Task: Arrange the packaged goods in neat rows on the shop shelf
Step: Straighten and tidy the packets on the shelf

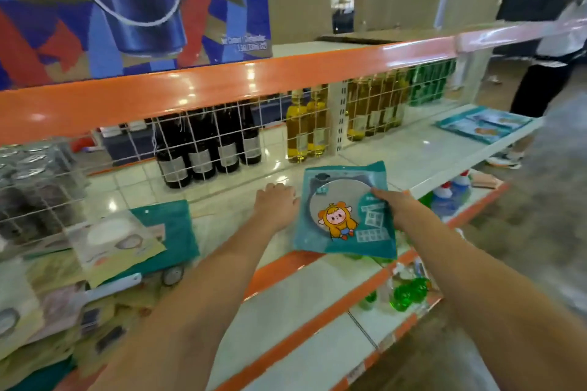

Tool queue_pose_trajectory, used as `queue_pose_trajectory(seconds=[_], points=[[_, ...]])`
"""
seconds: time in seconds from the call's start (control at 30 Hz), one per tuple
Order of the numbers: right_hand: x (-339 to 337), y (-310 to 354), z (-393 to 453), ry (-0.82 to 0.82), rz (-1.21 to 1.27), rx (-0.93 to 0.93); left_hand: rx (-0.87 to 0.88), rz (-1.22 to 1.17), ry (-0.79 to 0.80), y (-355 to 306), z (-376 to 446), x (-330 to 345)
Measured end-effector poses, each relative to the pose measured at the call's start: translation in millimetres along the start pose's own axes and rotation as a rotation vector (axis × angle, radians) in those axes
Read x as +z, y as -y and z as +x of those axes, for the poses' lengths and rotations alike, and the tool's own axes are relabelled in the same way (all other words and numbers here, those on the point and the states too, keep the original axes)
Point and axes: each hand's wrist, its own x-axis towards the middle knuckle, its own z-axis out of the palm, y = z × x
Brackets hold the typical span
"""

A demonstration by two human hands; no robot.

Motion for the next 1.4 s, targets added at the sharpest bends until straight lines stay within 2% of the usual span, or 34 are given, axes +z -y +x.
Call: queue_pose_trajectory(seconds=[0.13, 0.63, 0.87, 1.07, 1.13, 1.27, 1.4], points=[[-48.9, -2.2, 13.2, -0.048, 0.059, 0.018, 0.095, -0.025, -0.003, -45.1, 25.9, 2.4], [-191.4, -20.6, 9.2, -0.478, 0.213, 0.022, 0.538, -0.071, 0.045, -192.0, 83.1, 26.1], [-227.3, -49.9, -26.6, -0.662, 0.350, 0.003, 0.768, -0.046, 0.039, -243.1, 84.8, 53.4], [-256.0, -77.8, -60.4, -0.802, 0.429, -0.021, 0.870, -0.088, 0.162, -289.0, 70.3, 79.8], [-268.6, -83.6, -69.5, -0.846, 0.442, -0.021, 0.941, -0.107, 0.159, -304.9, 67.0, 90.0], [-291.1, -90.1, -78.3, -0.864, 0.454, -0.034, 0.986, -0.013, 0.097, -331.6, 62.9, 92.5], [-312.9, -90.5, -70.4, -0.827, 0.440, -0.055, 0.999, 0.026, 0.131, -356.6, 68.2, 97.4]])
